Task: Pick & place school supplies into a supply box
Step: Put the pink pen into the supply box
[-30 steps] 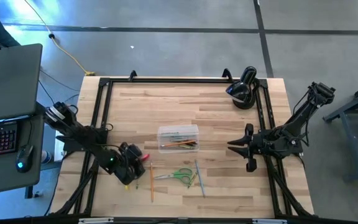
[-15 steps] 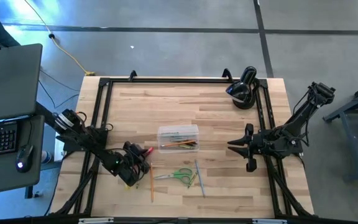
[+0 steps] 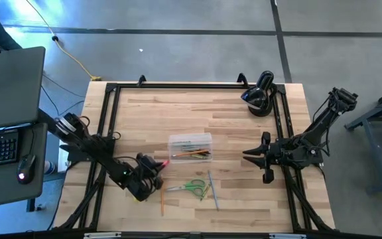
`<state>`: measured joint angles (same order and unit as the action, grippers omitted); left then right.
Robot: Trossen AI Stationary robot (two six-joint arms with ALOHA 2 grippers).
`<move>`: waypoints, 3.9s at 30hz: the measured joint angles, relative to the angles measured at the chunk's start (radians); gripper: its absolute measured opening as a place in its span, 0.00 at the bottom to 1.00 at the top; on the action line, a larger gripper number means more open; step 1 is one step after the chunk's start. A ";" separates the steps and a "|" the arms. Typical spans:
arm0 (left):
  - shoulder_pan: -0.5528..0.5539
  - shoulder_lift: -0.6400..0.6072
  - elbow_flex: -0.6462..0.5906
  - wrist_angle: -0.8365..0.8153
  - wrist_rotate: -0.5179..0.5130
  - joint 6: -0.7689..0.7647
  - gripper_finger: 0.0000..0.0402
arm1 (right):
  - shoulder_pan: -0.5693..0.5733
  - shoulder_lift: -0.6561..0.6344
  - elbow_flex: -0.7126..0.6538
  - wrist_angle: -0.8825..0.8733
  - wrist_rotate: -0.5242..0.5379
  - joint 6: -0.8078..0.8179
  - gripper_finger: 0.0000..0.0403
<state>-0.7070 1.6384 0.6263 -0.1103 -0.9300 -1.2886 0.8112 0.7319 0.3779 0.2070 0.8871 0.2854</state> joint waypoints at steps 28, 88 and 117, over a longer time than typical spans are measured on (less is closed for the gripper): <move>0.432 -0.048 0.232 0.039 0.448 0.550 0.19 | 0.000 0.000 0.000 0.000 -0.032 0.002 0.17; 0.570 0.050 0.305 0.162 0.409 0.180 0.47 | -0.235 0.617 0.011 0.771 -0.439 0.046 0.17; 0.569 0.049 0.305 0.169 0.450 0.077 0.47 | -0.371 1.200 0.752 0.078 -0.193 -0.715 0.17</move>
<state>-0.1375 1.6878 0.9310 0.0589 -0.4802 -1.2114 0.4398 1.9317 1.1300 0.2848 0.6945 -0.4299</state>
